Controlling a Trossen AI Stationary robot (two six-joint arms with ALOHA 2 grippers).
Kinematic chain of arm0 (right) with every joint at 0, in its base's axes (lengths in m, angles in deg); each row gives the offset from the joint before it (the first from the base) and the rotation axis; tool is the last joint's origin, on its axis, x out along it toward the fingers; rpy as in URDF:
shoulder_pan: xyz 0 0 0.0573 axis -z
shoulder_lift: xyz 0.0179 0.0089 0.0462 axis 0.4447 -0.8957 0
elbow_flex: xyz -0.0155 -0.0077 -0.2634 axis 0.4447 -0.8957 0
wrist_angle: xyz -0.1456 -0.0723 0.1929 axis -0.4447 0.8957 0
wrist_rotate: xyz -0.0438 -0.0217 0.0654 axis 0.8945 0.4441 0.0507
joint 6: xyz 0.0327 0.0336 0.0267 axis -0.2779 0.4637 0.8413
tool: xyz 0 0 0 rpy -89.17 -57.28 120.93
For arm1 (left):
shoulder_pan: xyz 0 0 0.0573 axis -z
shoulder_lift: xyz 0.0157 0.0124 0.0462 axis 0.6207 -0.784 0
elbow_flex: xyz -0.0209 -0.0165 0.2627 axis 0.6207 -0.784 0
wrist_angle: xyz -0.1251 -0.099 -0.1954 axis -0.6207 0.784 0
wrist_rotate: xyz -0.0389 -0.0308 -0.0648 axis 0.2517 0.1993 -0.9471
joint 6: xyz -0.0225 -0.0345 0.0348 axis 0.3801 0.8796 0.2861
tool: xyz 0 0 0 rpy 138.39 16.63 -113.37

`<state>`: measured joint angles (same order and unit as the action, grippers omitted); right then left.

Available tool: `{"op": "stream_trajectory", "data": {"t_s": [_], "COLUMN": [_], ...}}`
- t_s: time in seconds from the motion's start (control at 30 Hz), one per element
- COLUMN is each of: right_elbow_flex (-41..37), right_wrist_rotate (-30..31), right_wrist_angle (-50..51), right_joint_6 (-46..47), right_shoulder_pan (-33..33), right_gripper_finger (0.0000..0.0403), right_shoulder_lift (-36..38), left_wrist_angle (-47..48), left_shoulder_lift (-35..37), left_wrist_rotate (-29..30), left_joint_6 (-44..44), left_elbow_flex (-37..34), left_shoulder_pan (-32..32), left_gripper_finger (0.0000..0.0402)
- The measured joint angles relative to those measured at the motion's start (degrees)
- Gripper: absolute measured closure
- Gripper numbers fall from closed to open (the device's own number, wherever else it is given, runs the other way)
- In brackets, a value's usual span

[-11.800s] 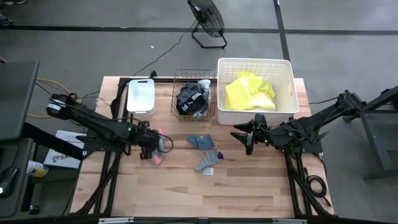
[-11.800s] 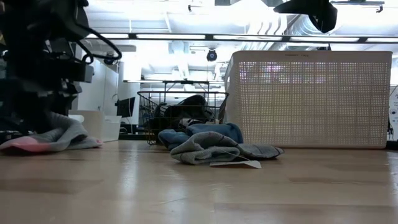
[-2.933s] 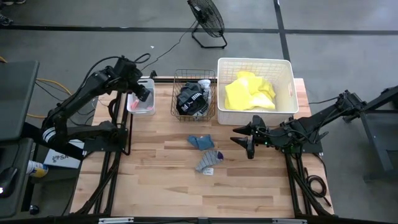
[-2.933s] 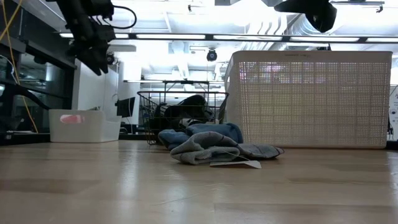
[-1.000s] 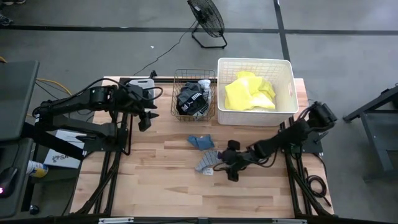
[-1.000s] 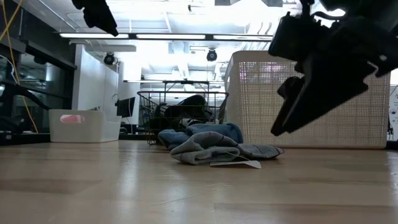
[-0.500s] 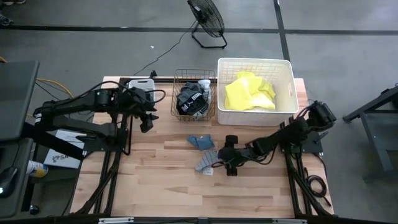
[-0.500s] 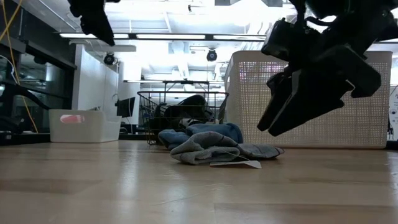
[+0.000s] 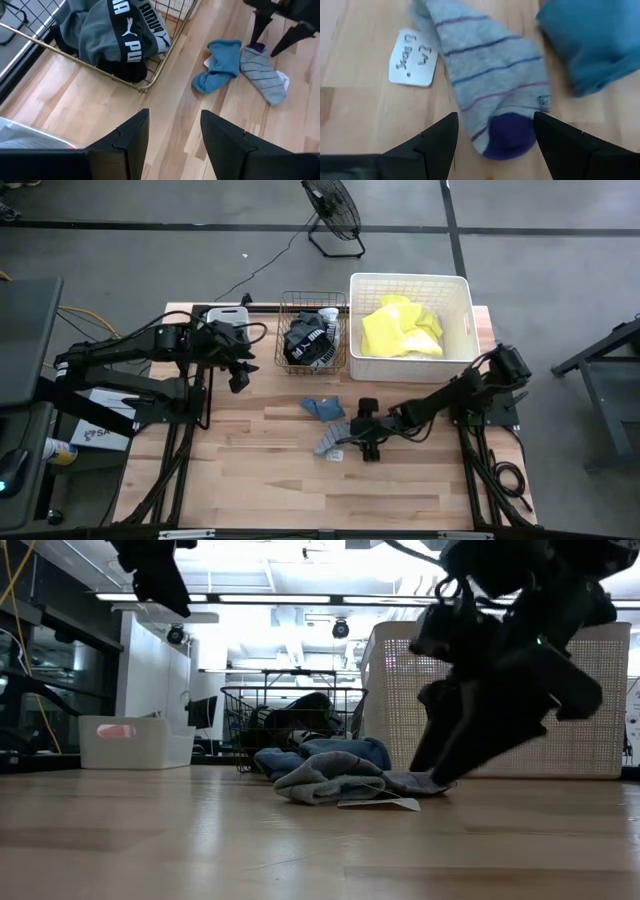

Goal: Pick & Place Cloths
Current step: Put the gray sock into the left white bin

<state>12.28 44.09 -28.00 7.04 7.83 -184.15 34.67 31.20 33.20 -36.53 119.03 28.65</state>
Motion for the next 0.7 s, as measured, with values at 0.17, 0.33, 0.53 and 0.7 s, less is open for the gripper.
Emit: {"op": "stream_trajectory", "data": {"t_s": [0.17,0.33,0.53,0.7], "right_elbow_flex": [0.0,0.2,0.2,0.0], "right_wrist_rotate": [0.0,0.5,1.3,0.3], "right_wrist_angle": [-2.9,-4.4,-4.9,-7.1], "right_joint_6": [2.1,6.6,12.6,15.7], "right_shoulder_pan": [0.0,0.0,-0.1,-0.1], "right_gripper_finger": [0.0151,0.0159,0.0224,0.0305], "right_shoulder_lift": [-2.9,-4.4,-4.5,-4.6], "left_wrist_angle": [-0.4,-0.4,-0.4,-0.4], "left_shoulder_lift": [0.0,0.0,0.0,0.0], "left_wrist_rotate": [0.0,0.0,0.0,0.4], "left_joint_6": [0.0,0.5,1.1,1.6], "left_elbow_flex": [0.0,0.0,0.0,0.0], "left_shoulder_pan": [0.0,0.0,0.0,0.0], "left_gripper_finger": [0.0227,0.0227,0.0227,0.0227]}}
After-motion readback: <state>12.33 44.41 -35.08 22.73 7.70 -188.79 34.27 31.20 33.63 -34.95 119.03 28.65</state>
